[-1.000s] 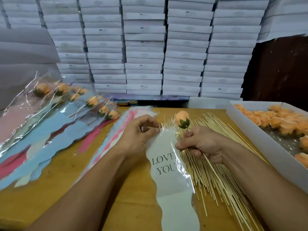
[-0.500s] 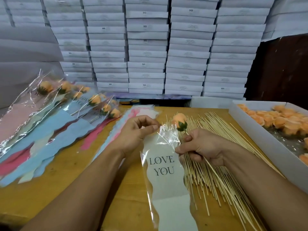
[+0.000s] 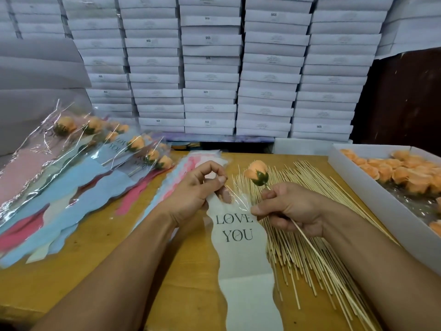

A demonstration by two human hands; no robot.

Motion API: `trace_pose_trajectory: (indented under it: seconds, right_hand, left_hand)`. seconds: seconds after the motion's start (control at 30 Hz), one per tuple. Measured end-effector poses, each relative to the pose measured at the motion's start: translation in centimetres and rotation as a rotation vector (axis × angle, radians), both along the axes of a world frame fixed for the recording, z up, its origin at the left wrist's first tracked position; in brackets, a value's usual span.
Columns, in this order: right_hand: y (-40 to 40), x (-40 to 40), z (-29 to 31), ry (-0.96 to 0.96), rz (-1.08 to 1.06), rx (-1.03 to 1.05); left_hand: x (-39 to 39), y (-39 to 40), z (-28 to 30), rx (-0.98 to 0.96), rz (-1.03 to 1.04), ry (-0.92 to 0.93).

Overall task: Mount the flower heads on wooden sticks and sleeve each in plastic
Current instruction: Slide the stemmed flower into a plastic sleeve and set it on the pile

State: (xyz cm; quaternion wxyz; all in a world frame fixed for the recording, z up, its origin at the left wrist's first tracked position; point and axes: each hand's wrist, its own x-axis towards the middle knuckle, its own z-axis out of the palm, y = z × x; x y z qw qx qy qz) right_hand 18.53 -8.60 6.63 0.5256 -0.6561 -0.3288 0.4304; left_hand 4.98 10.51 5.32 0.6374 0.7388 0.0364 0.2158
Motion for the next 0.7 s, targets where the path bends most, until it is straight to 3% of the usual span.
trace_pose_trajectory:
  seconds: [0.17,0.33,0.43,0.7]
  right_hand:
    - [-0.4,0.8,0.3,0.063,-0.072,0.013]
    - [0.3,2.7,0.1,0.057,-0.314,-0.032]
    - [2.0,4.0,1.2,0.133,-0.452,0.049]
    - [6.6,6.2,5.4,0.086,-0.624,0.139]
  left_hand:
    - [-0.4,0.2,0.0,0.006,-0.143,0.020]
    - [-0.6,-0.6,0.1,-0.097,-0.430,0.062]
    - [-1.0,-1.2,0.2,-0.108,-0.529,0.125]
    - [-1.6,-1.6,0.1,-0.096,-0.741,0.276]
